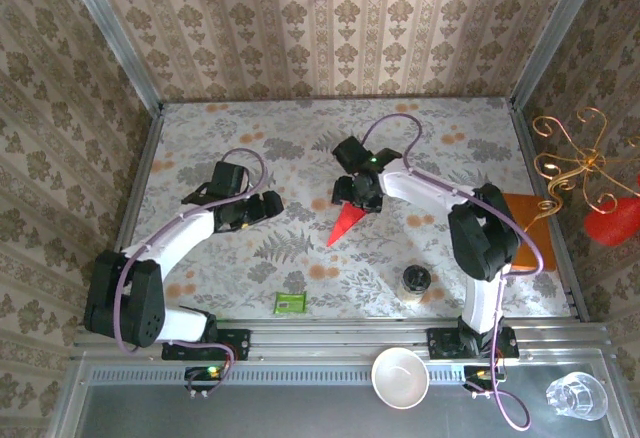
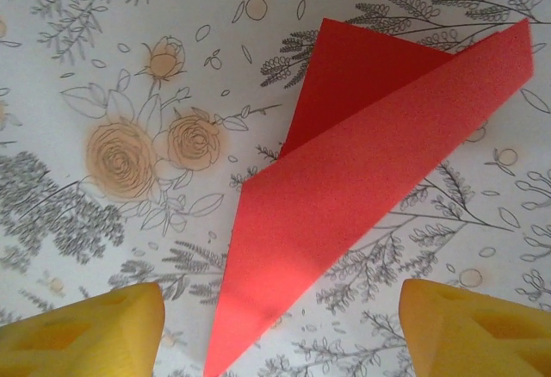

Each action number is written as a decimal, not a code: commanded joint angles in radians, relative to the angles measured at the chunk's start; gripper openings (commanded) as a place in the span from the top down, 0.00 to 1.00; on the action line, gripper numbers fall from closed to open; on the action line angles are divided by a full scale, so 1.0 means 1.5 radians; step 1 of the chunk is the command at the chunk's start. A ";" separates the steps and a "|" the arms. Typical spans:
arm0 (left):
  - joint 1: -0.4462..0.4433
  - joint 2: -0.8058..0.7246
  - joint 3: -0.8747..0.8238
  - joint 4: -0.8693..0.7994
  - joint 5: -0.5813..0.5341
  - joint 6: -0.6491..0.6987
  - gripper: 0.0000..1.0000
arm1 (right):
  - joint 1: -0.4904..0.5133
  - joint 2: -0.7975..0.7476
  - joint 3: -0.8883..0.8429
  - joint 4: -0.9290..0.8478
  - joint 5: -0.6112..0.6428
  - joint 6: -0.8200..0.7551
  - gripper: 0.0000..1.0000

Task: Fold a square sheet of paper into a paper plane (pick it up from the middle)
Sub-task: Turn over a paper plane at the top-center of the table.

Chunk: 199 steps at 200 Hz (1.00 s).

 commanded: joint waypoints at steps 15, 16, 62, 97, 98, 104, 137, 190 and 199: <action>0.006 0.001 -0.009 0.013 -0.013 0.011 0.07 | 0.015 0.078 0.068 -0.081 0.084 0.036 0.26; 0.006 0.002 -0.009 0.013 -0.012 0.012 0.07 | 0.015 0.079 0.070 -0.082 0.085 0.036 0.26; 0.006 0.031 -0.004 0.020 0.010 0.013 0.04 | 0.022 0.126 0.113 -0.117 0.095 0.027 0.27; 0.006 0.039 0.000 0.021 0.017 0.014 0.03 | 0.021 0.129 0.116 -0.137 0.098 0.017 0.31; 0.006 0.039 0.000 0.021 0.017 0.014 0.03 | 0.021 0.129 0.117 -0.137 0.098 0.017 0.31; 0.006 0.040 0.002 0.021 0.018 0.014 0.03 | 0.021 0.127 0.117 -0.141 0.098 0.016 0.32; 0.006 0.043 0.008 0.017 0.023 0.018 0.04 | 0.022 0.113 0.114 -0.153 0.109 0.026 0.38; 0.007 0.046 0.010 0.015 0.026 0.015 0.05 | 0.024 0.086 0.088 -0.151 0.117 0.045 0.52; 0.007 0.047 0.010 0.014 0.026 0.015 0.05 | 0.024 0.082 0.083 -0.151 0.117 0.050 0.55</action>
